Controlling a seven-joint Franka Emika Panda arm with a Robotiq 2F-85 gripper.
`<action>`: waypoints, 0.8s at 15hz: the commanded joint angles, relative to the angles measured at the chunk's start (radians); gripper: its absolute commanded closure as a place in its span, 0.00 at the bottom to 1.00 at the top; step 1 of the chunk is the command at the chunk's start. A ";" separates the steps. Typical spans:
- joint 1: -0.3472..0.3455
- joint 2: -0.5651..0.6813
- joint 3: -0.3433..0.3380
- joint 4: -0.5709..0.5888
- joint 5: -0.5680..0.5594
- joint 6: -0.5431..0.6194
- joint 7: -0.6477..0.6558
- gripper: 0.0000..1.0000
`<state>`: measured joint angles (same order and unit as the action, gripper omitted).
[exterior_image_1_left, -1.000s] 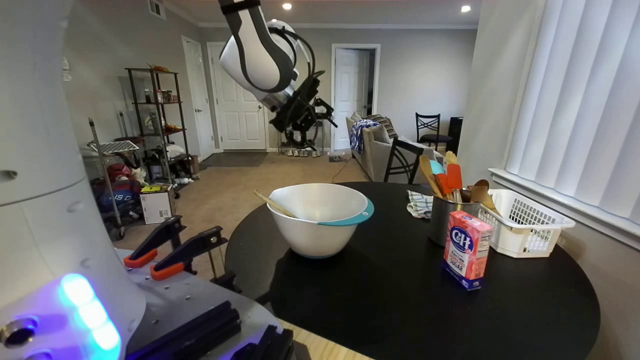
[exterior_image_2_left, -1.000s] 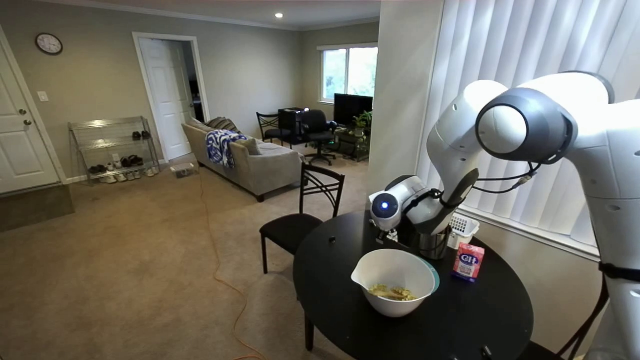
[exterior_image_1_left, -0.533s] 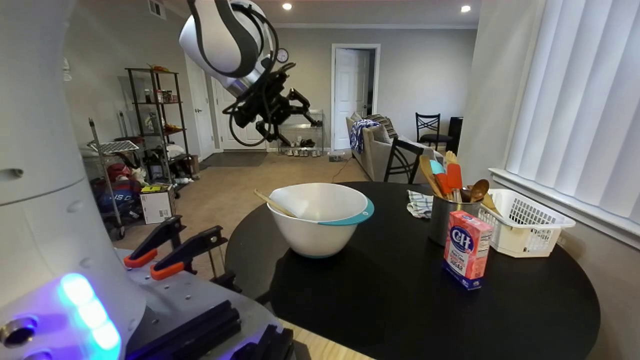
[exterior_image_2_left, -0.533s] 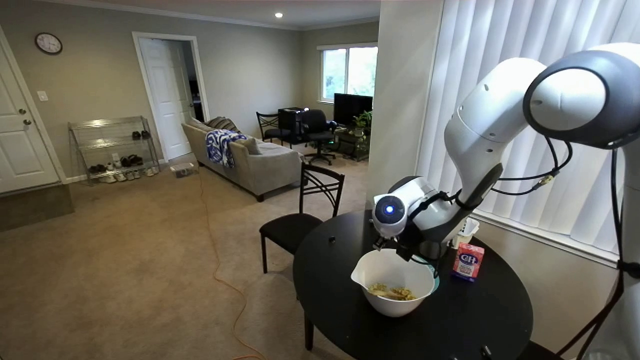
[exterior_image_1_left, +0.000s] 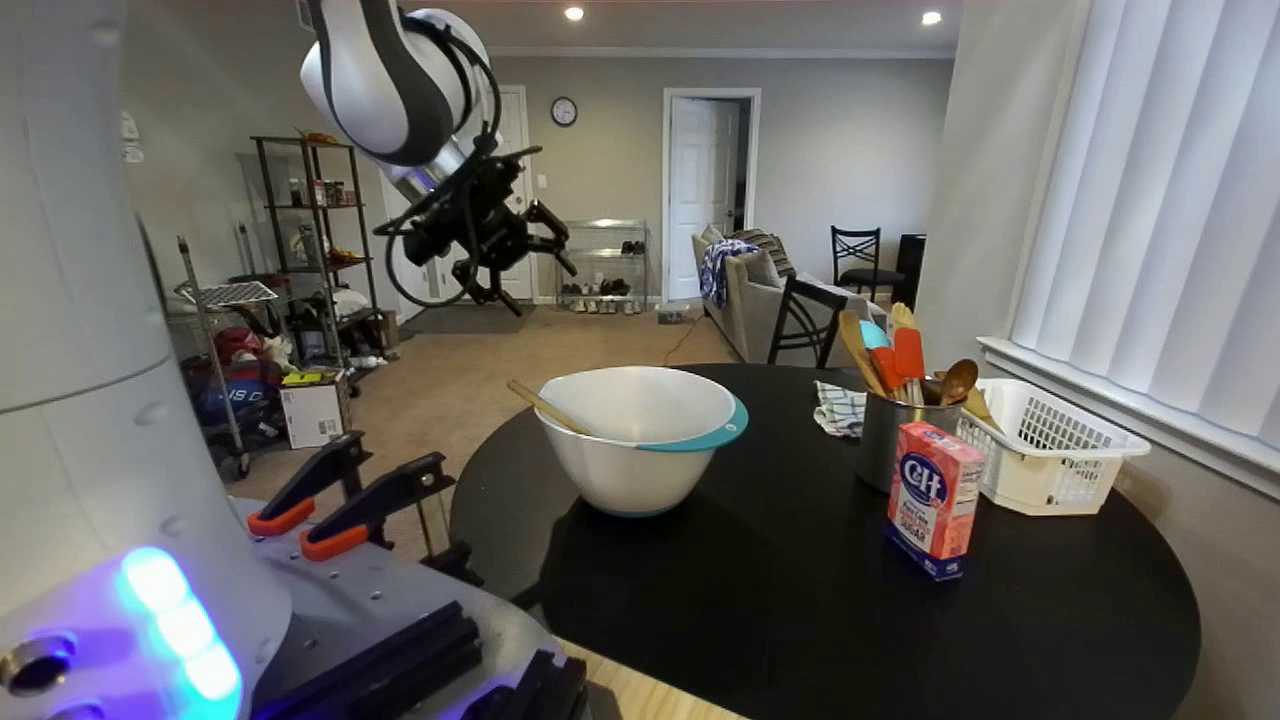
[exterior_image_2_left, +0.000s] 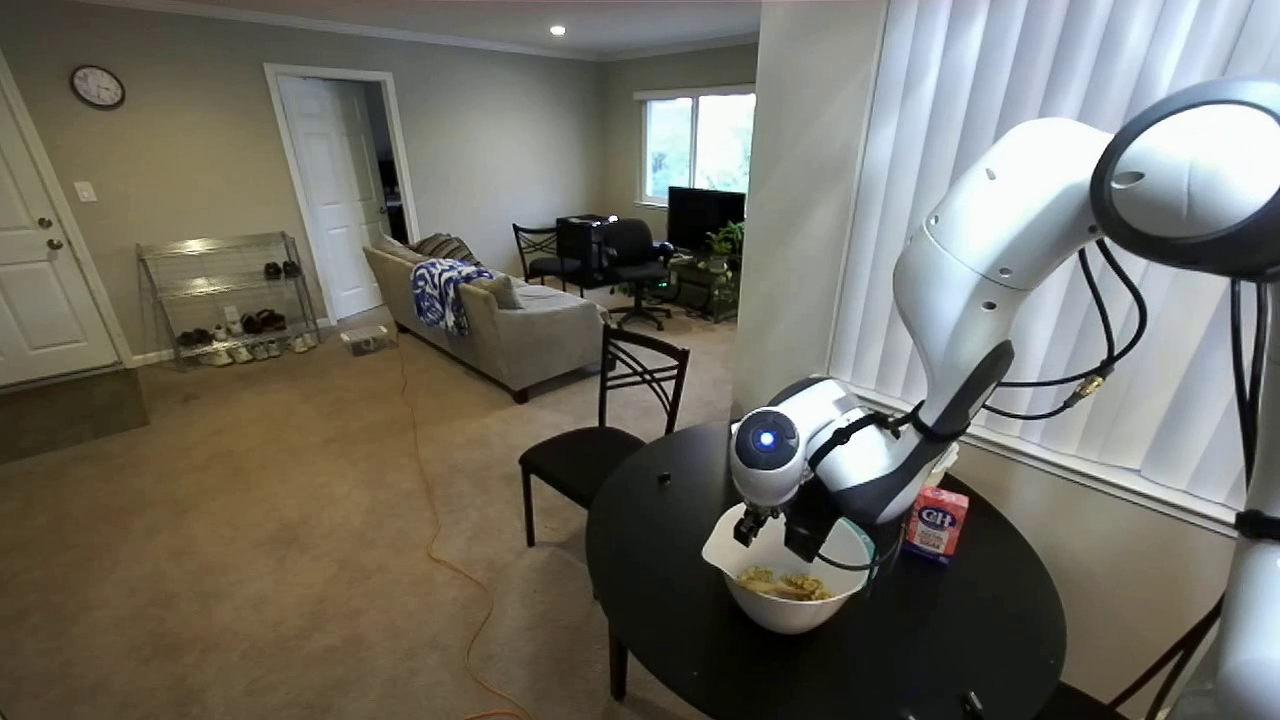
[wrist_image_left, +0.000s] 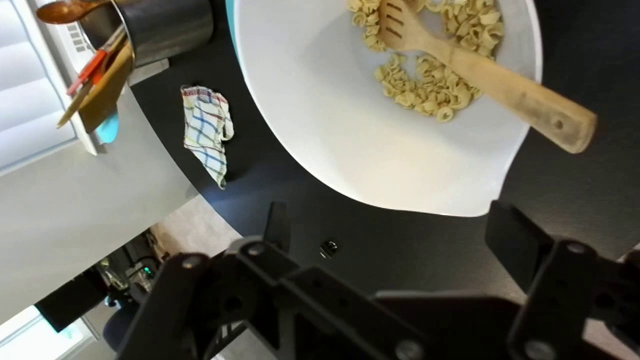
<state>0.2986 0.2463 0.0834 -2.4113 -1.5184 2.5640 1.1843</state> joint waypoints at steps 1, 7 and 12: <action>-0.043 0.011 0.076 0.001 0.055 0.018 -0.127 0.00; -0.044 0.016 0.104 0.003 0.034 0.002 -0.110 0.00; -0.047 0.018 0.107 -0.001 0.059 -0.013 -0.136 0.00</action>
<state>0.2702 0.2624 0.1642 -2.4082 -1.4841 2.5720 1.0772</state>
